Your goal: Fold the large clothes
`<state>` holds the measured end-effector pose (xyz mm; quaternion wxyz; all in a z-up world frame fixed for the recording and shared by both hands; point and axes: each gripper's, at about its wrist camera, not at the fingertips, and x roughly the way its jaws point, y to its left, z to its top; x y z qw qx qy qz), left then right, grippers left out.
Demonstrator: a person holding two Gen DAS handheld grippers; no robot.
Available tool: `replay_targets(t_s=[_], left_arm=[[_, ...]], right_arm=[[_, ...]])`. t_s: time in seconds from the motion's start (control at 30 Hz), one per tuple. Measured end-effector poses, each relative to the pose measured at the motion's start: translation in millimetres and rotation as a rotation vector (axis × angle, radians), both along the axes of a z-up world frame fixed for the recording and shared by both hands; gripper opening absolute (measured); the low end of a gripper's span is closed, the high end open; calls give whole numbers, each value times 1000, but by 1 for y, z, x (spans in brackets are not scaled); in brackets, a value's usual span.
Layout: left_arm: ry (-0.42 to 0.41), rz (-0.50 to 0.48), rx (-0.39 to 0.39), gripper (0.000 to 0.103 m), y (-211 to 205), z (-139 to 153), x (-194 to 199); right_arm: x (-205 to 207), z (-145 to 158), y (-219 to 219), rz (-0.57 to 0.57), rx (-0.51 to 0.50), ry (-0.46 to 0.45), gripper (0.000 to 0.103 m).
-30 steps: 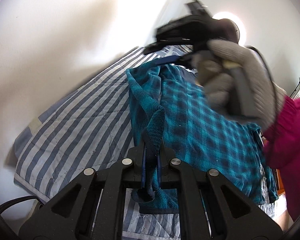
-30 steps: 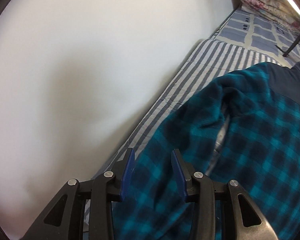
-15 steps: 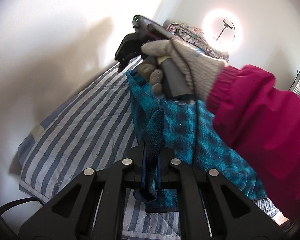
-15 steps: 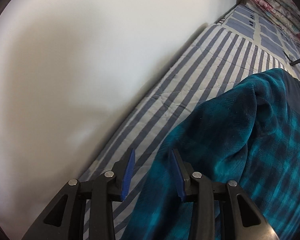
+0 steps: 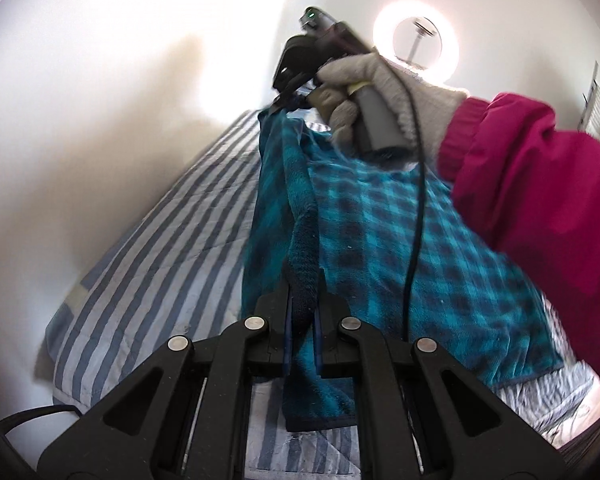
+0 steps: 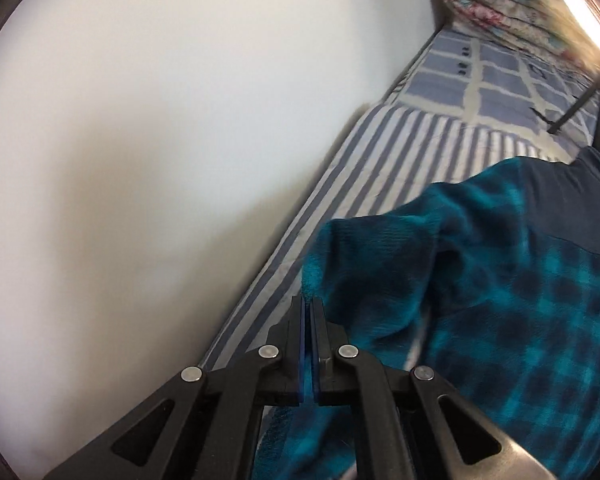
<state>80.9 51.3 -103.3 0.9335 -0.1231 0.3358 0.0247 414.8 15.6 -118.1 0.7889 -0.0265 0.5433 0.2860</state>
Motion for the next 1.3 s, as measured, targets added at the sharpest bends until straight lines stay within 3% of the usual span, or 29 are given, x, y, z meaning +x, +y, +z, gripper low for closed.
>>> replay_targets(t_s=[0.2,0.53,0.57,0.6,0.63,0.7,0.83,0.9,0.97,1.03,1.17,1.3], left_arm=[[35,-93,55,5,-39,-9,3],[94,-221,116,7,-83,-21,1],[103,-227,116,10,-85,-22,0],[112,-236,108,23,-86,-22,-1],[117,-246,92,45,-87,-21,-4],[96,-250,70,65,-89,-15,-14],[75,-283,37,66,-80,0,-31],[80,-270,13,65,-64,4,-36],[97,-230,-14,65,-41,3,-35],[120,-163,-52,54,-15,0,-33],[182,-80,-272,50,35,-19,-24],[224,-86,-403,50,42,-37,-17]], right_arm=[[5,12,-78,-98,104,8,0],[-5,-27,-186,-237,127,63,0],[-7,-32,-192,-245,126,70,0],[-9,-38,-199,-255,124,79,0],[-10,-45,-206,-266,118,91,0],[-12,-59,-217,-291,99,114,1],[-22,-75,-233,-299,36,139,9],[-33,-76,-242,-292,19,143,22],[-48,-73,-252,-280,37,153,23],[-69,-69,-263,-244,59,162,24],[-119,-64,-276,-165,70,183,28],[-160,-71,-281,-101,87,228,28]])
